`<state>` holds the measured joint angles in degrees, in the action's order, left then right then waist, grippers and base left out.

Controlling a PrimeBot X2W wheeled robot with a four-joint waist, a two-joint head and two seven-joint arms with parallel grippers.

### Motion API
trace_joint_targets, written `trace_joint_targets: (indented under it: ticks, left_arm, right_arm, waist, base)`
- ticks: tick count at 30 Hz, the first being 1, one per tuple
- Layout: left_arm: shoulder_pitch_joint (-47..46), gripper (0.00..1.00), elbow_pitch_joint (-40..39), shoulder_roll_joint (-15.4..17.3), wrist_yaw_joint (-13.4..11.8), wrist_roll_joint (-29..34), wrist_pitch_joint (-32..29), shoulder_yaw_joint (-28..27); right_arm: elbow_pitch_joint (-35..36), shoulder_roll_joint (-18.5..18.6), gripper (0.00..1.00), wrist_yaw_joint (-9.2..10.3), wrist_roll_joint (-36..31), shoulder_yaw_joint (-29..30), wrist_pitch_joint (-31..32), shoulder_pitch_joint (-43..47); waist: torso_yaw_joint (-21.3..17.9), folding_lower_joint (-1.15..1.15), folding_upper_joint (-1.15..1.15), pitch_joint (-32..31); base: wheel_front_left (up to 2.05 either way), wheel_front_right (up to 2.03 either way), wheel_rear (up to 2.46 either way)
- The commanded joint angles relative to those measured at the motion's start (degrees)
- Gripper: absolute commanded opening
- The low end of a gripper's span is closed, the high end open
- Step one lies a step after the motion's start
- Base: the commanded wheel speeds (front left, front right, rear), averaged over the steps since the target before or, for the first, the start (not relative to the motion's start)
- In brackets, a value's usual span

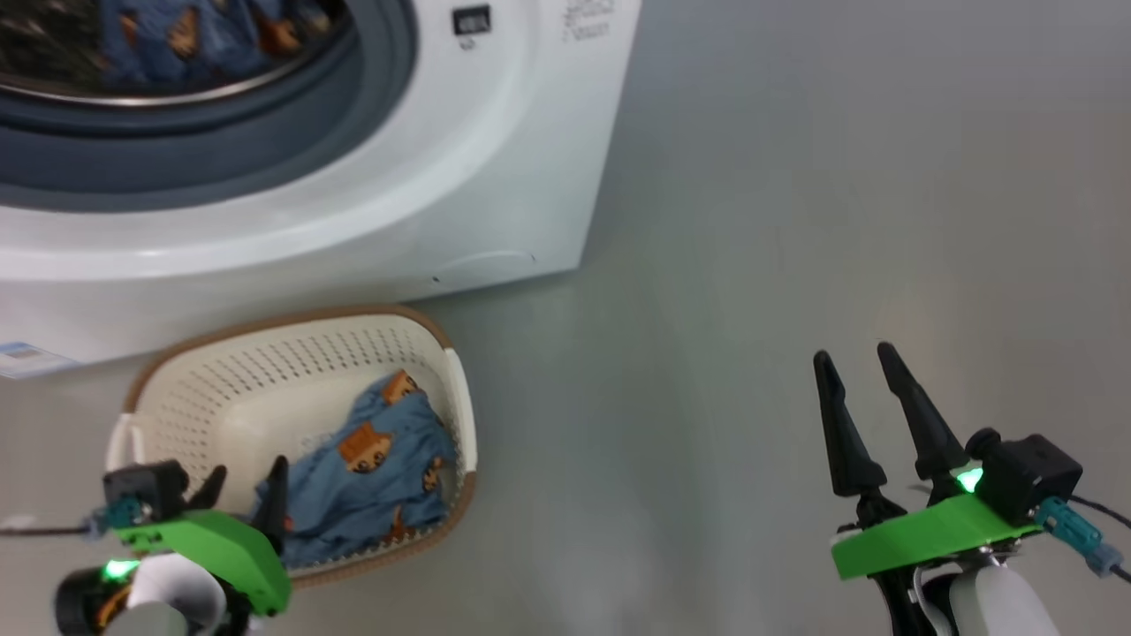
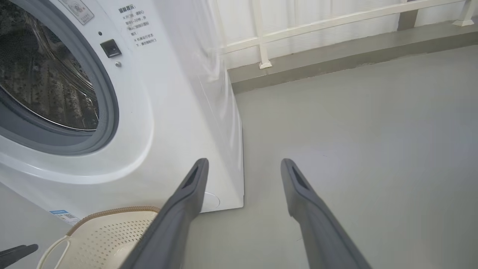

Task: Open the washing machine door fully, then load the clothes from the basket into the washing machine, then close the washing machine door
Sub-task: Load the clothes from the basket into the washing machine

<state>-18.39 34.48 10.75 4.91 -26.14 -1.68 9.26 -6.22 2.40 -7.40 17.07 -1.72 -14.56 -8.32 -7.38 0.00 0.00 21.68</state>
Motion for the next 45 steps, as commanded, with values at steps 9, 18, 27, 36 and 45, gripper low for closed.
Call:
trace_joint_targets:
  ticks: [9,18,27,36,45]
  left_arm:
    - [-8.49,1.0,9.82,4.29,1.91,-2.64,-2.37,-1.38]
    - [-16.4,1.0,17.93,7.33,2.54,-3.01,-4.81,3.53]
    - [-21.76,1.0,22.13,9.17,2.57,-9.4,-8.26,6.41]
    - [-26.65,1.0,21.91,11.2,2.58,-15.11,-9.8,9.0]
    - [-28.96,1.0,18.12,14.32,2.58,-20.9,-12.34,14.78]
  right_arm:
    - [1.79,0.48,1.0,-0.09,0.74,-2.73,-0.44,-3.92]
    - [2.51,0.48,1.0,-0.09,0.47,-3.42,-0.44,-6.71]
    - [3.19,0.48,1.0,-0.09,0.38,-3.71,-0.44,-8.79]
    - [3.75,0.48,1.0,-0.09,0.05,-3.67,-0.44,-10.28]
    - [4.32,0.48,1.0,-0.09,-0.38,-3.15,-0.44,-11.28]
  waist:
    - [-6.23,0.0,0.0,10.98]
    - [-6.82,0.0,0.0,16.46]
    - [-7.58,0.0,0.0,22.51]
    - [-7.94,0.0,0.0,27.57]
    - [-7.99,0.0,0.0,31.07]
  base:
    - [0.0,0.0,0.0]
    - [0.0,0.0,0.0]
    - [0.0,0.0,0.0]
    - [0.0,0.0,0.0]
    - [0.0,0.0,0.0]
